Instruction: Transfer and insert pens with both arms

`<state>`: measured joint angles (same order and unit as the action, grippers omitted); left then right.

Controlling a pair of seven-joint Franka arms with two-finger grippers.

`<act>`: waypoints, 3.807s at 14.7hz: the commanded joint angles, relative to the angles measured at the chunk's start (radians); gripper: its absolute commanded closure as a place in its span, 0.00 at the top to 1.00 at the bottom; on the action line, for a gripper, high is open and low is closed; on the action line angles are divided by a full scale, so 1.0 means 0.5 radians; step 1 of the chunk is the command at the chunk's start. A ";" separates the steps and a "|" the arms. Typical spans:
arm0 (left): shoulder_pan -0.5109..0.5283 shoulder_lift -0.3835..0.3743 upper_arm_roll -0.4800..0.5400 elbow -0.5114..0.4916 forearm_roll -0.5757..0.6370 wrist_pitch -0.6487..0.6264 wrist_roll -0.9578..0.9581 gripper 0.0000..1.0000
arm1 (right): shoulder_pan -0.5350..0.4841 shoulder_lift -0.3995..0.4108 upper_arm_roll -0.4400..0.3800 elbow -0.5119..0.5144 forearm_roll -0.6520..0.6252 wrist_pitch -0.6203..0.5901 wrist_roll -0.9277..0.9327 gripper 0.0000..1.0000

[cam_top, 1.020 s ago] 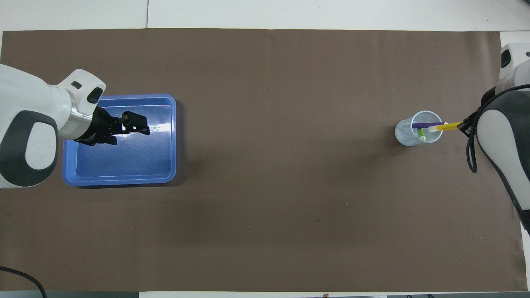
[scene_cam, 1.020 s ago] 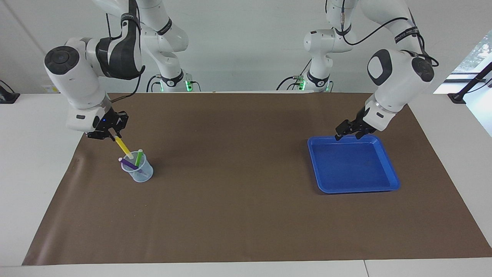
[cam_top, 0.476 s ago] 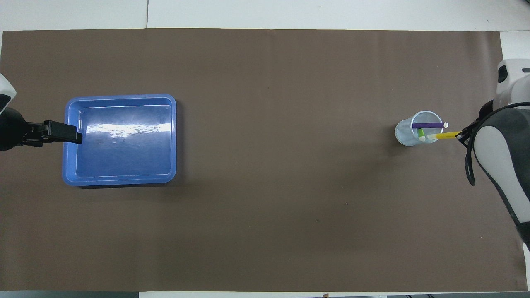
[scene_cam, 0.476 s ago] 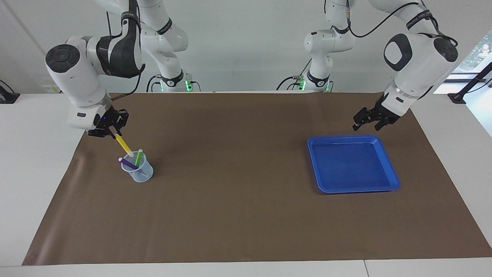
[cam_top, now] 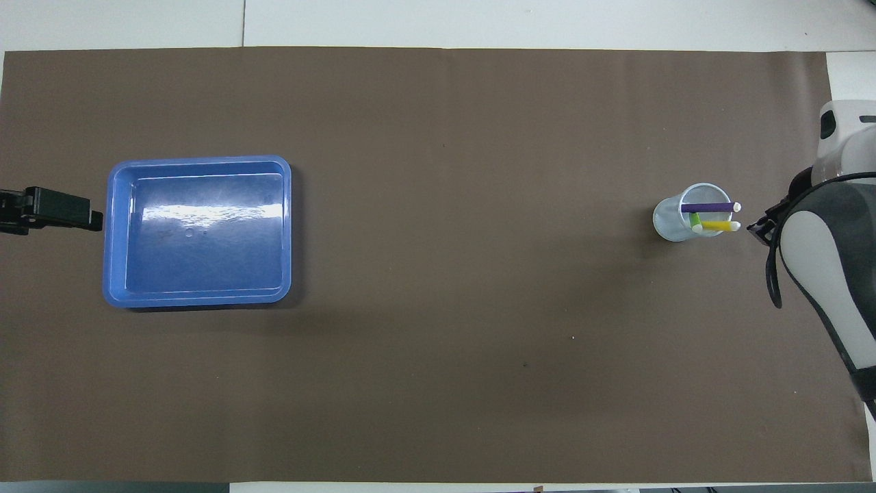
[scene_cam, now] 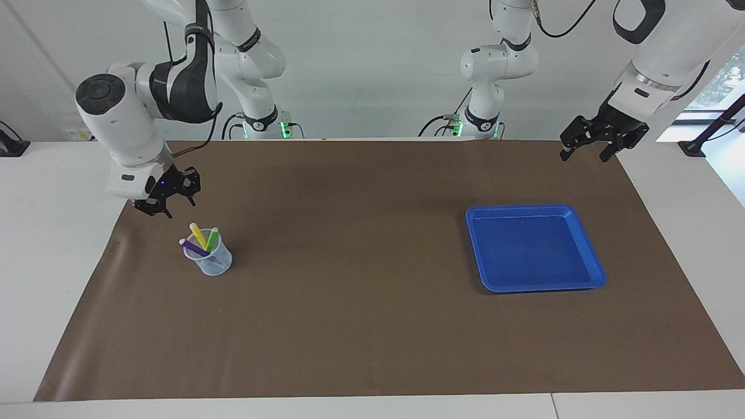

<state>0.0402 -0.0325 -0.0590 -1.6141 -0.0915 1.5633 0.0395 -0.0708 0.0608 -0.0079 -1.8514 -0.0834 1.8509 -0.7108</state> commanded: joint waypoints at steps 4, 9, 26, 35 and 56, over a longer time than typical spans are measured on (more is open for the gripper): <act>-0.025 0.038 -0.023 0.010 0.063 -0.099 0.041 1.00 | -0.018 0.084 0.025 0.796 0.210 -0.688 0.208 1.00; -0.074 -0.055 -0.026 -0.186 0.066 0.021 0.016 1.00 | -0.018 0.007 0.013 0.902 0.201 -1.035 0.366 1.00; -0.080 -0.036 -0.023 -0.134 0.091 0.015 0.031 1.00 | 0.003 0.001 0.065 0.905 -0.023 -0.928 0.651 1.00; -0.209 -0.048 0.097 -0.125 0.091 -0.022 0.031 1.00 | 0.025 -0.042 0.065 0.905 0.093 -1.067 0.985 1.00; -0.185 -0.051 0.087 -0.143 0.177 -0.013 0.016 1.00 | 0.224 -0.125 -0.190 0.687 0.121 -0.901 1.311 1.00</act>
<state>-0.0461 -0.0413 -0.0218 -1.6686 -0.0241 1.5522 0.0448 0.0334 0.0226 -0.0963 -1.4571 -0.0210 1.3613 -0.0742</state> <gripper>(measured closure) 0.000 0.000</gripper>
